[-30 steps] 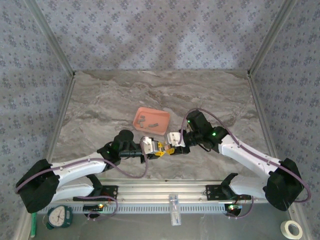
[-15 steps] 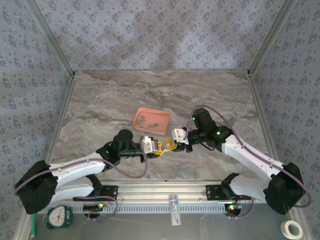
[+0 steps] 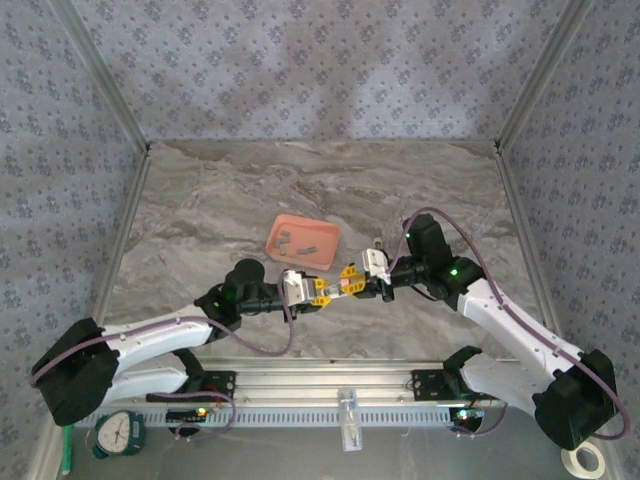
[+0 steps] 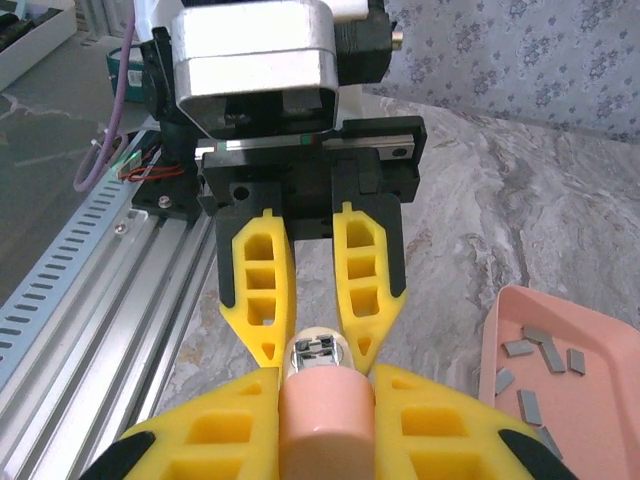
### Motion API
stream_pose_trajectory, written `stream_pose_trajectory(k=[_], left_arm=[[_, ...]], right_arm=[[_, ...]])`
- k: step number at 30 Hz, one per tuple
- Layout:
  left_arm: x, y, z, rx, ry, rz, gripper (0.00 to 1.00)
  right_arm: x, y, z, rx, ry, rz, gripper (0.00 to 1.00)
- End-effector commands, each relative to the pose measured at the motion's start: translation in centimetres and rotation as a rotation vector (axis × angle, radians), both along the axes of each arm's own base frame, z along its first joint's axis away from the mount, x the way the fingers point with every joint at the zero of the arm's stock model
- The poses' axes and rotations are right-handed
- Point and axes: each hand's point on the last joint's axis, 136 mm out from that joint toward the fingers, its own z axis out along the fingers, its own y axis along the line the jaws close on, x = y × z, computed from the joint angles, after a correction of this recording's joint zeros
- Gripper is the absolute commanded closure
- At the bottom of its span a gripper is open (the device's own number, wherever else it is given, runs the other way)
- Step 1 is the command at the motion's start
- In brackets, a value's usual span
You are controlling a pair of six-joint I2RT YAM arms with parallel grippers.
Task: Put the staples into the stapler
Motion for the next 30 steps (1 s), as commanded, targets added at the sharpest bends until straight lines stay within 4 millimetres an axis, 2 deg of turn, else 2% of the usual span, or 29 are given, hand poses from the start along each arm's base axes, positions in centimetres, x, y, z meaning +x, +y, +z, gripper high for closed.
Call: stream_pose_trajectory(k=[1,5,15,24,30], left_arm=[[0.5,0.6,-2.6,0.059,0.062,0.044,0.82],[0.8,0.3,-2.3,0.054,0.059,0.044,0.77],[1.2,-0.6,-3.1,0.070,0.082,0.027,0.67],[1.4,-1.8,-2.3,0.040,0.087,0.003,0.48],[1.2,-1.0,-1.0,0.010,0.061,0.026,0.29]], right_arm=[[-0.5,0.0,2.5,0.074,-0.014,0.021,0.96],[-0.7,0.1,2.8,0.085,-0.019,0.034,0.97],[-1.1,0.3,3.5,0.108,-0.026,0.052,1.00],[-1.1,0.3,3.7,0.125,-0.020,0.051,1.00],[-0.9,-0.1,2.8,0.100,-0.003,0.034,1.00]])
